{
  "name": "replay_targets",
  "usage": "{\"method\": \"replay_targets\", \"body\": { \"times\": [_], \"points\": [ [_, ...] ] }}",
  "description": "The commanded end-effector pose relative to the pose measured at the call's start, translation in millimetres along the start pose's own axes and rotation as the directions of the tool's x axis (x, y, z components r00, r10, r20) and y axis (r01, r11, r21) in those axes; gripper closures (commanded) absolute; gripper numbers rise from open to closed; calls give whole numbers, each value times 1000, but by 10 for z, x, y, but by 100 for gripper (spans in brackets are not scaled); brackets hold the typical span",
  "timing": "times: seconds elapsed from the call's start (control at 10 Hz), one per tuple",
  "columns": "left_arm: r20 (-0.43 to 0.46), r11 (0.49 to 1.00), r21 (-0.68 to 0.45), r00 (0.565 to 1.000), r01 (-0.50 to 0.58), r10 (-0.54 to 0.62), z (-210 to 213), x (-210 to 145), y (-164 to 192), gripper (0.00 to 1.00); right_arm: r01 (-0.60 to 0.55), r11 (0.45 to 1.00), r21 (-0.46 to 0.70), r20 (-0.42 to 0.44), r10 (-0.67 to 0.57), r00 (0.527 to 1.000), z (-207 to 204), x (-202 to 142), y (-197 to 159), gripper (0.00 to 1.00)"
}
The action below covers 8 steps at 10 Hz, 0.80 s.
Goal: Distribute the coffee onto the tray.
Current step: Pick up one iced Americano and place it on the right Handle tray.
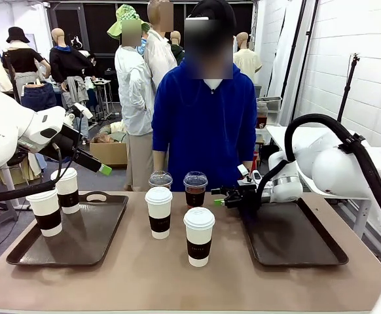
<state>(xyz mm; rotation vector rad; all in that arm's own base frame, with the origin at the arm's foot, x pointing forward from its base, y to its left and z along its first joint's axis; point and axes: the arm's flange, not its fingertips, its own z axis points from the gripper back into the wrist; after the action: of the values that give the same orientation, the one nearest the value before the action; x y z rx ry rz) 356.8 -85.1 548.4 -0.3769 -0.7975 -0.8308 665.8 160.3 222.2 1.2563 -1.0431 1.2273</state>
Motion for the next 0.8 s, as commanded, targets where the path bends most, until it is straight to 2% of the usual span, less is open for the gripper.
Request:
{"method": "replay_targets", "body": {
  "times": [0.0,0.5,0.7],
  "points": [
    [8,1000,-12,1000,-6,6,2,-15,10,0,-11,1000,-26,10,11,1000,-50,21,-70,0],
    [8,1000,-12,1000,-6,6,2,-15,10,0,-1,1000,-1,1,1,1000,9,6,-5,0],
    [8,1000,-12,1000,-6,6,2,-15,10,0,0,1000,-3,15,0,1000,-113,-1,-35,0]
  ]
}}
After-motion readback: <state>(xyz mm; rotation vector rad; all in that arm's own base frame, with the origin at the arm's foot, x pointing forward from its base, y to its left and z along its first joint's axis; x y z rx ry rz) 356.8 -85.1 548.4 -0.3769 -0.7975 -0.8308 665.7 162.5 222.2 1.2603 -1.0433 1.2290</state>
